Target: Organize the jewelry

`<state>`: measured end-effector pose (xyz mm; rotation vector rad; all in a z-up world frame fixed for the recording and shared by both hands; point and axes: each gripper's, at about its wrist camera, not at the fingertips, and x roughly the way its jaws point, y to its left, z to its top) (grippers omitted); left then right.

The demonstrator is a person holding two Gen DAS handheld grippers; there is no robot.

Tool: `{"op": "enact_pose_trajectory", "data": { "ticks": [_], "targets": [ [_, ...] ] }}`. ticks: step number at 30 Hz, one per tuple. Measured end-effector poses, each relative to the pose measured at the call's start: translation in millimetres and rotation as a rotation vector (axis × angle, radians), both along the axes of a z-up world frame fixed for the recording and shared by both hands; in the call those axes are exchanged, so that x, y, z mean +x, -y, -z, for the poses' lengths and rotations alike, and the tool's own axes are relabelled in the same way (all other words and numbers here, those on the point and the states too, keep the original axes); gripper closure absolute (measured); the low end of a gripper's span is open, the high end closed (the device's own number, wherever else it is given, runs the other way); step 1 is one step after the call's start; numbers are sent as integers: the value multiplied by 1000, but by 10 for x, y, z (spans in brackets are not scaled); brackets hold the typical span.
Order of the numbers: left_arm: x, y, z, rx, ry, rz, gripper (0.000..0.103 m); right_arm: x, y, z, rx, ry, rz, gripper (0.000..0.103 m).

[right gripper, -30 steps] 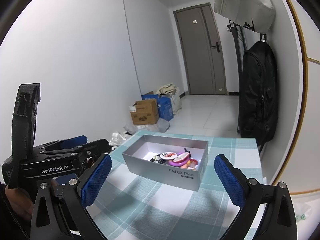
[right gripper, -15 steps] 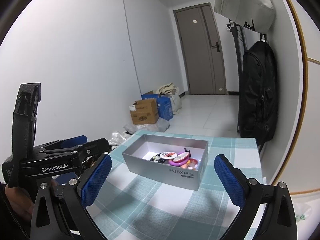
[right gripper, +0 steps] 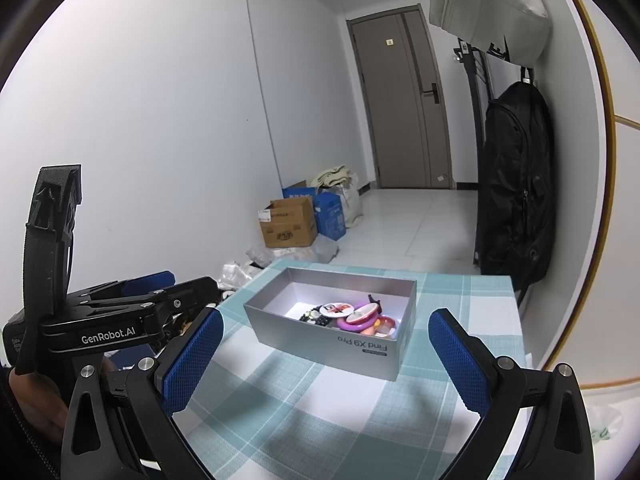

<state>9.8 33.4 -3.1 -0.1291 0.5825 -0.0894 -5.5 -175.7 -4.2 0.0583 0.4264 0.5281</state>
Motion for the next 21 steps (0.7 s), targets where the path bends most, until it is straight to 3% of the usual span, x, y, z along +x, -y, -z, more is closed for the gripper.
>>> {"op": "enact_pose_trajectory", "data": {
  "ticks": [21],
  "targets": [
    [8,-1,-4,-6,-9,5,22,11,-16,-4,-15,-3,4,0]
  ]
}}
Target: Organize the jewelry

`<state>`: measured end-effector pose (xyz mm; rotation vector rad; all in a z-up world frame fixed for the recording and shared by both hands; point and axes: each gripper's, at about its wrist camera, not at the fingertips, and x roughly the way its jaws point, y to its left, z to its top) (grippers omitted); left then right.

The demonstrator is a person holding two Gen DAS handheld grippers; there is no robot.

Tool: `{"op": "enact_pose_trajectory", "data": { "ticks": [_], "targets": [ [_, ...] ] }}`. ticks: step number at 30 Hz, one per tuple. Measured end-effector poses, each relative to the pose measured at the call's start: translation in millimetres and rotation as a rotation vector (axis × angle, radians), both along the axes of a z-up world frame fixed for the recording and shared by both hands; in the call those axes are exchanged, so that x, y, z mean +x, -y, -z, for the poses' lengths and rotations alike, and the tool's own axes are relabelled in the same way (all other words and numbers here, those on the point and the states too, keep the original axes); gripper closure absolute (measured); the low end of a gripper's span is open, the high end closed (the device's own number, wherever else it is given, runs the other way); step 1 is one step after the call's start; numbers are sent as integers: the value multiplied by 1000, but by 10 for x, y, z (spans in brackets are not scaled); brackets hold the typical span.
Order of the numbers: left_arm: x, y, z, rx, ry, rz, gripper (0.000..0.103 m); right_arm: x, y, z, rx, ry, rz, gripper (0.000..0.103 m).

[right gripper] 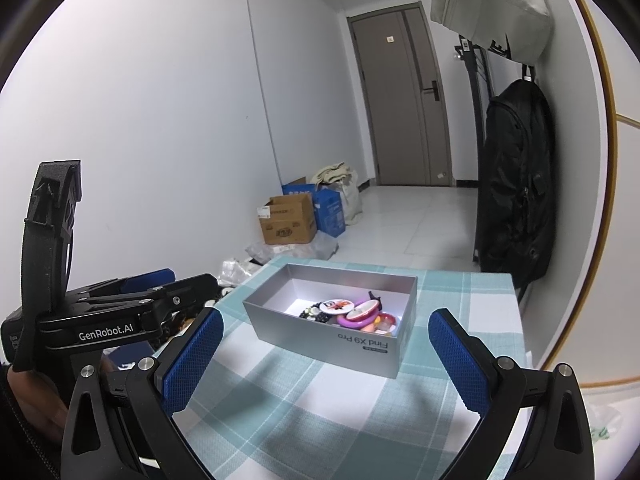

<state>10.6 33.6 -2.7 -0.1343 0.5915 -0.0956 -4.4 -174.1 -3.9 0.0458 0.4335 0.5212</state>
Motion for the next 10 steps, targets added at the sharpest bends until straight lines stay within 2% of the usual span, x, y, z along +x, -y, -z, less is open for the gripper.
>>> {"op": "enact_pose_trajectory", "data": {
  "ticks": [10],
  "targets": [
    [0,5,19,-6,2,21,22,8,2,13,0,-4,-2,0]
  ]
}}
